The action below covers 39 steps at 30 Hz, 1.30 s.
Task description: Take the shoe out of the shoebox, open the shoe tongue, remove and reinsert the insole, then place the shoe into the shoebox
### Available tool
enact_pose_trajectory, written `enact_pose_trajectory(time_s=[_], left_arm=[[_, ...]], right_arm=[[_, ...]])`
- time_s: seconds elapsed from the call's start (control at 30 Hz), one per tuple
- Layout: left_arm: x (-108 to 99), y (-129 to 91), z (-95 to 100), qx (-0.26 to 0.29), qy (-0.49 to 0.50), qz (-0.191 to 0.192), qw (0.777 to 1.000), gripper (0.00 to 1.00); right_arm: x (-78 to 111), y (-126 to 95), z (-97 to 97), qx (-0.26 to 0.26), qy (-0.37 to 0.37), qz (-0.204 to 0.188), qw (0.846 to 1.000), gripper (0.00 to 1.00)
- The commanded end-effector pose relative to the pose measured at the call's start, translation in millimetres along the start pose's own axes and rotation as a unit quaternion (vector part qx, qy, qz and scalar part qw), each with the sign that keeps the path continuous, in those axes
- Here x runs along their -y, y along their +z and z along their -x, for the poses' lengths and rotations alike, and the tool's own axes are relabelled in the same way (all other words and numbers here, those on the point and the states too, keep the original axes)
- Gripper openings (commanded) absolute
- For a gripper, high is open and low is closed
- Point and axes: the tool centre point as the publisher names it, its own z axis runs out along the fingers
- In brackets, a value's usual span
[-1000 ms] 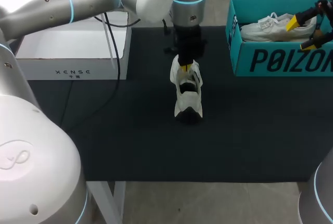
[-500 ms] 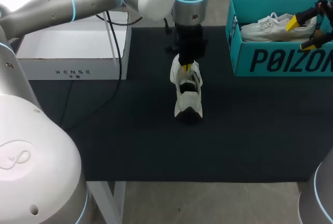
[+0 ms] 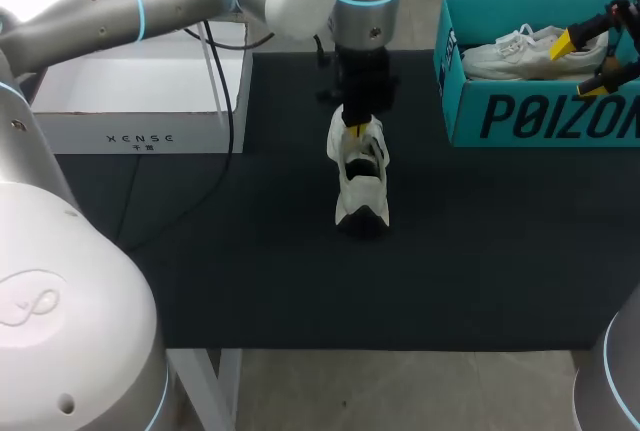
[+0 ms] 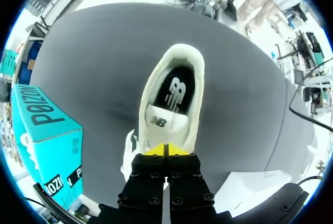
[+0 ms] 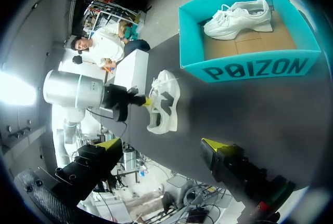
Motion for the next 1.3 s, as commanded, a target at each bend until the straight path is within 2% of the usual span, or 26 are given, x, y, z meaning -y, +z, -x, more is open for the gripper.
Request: enact_pose_trajectory(time_s=[0.03, 0.07, 0.13, 0.2, 0.3, 0.33, 0.47, 0.63, 0.83, 0.93, 1.03, 1.2, 1.3], left_arm=[[15.0, -16.0, -13.0, -0.020, -0.145, 0.013, 0.989, 0.00], [17.2, -19.0, -17.2, -0.003, -0.169, 0.003, 0.986, 0.00], [23.4, -19.7, -20.5, -0.020, -0.208, 0.017, 0.978, 0.00], [26.3, -17.9, -23.4, -0.015, -0.239, -0.004, 0.971, 0.00], [29.3, -13.8, -27.7, -0.027, -0.289, -0.012, 0.957, 0.00], [31.0, -14.2, -29.7, -0.016, -0.292, -0.012, 0.956, 0.00], [43.4, -14.5, -37.3, -0.030, -0.364, -0.002, 0.931, 0.00], [54.4, -16.1, -43.9, -0.021, -0.415, -0.016, 0.909, 0.00], [62.8, -27.3, -54.3, -0.015, -0.489, -0.014, 0.872, 0.00], [67.7, -33.0, -58.4, -0.016, -0.518, -0.025, 0.855, 0.00], [72.5, -37.0, -60.8, -0.014, -0.533, -0.034, 0.845, 0.00], [79.5, -39.8, -59.1, -0.027, -0.518, -0.034, 0.854, 0.00], [90.5, -39.7, -54.6, -0.042, -0.480, -0.011, 0.876, 0.00]], right_arm=[[-0.5, 0.1, -0.2, 0.002, 0.001, -0.001, 1.000, 1.00], [-0.5, 0.1, -0.2, 0.002, 0.001, -0.001, 1.000, 1.00], [-0.5, 0.1, -0.2, 0.002, 0.001, -0.001, 1.000, 1.00], [-0.5, 0.1, -0.2, 0.002, 0.001, -0.001, 1.000, 1.00], [-0.5, 0.1, -0.2, 0.002, 0.001, -0.001, 1.000, 1.00], [-0.5, 0.1, -0.2, 0.002, 0.001, -0.001, 1.000, 1.00], [-0.5, 0.1, -0.2, 0.002, 0.001, -0.001, 1.000, 1.00], [-0.5, 0.1, -0.2, 0.002, 0.001, -0.001, 1.000, 1.00], [-0.5, 0.1, -0.2, 0.002, 0.001, -0.001, 1.000, 1.00], [-0.5, 0.1, -0.2, 0.002, 0.001, -0.001, 1.000, 1.00], [-0.5, 0.1, -0.2, 0.002, 0.001, -0.001, 1.000, 1.00], [-0.5, 0.1, -0.2, 0.002, 0.001, -0.001, 1.000, 1.00], [-0.5, 0.1, -0.2, 0.002, 0.001, -0.001, 1.000, 1.00]])
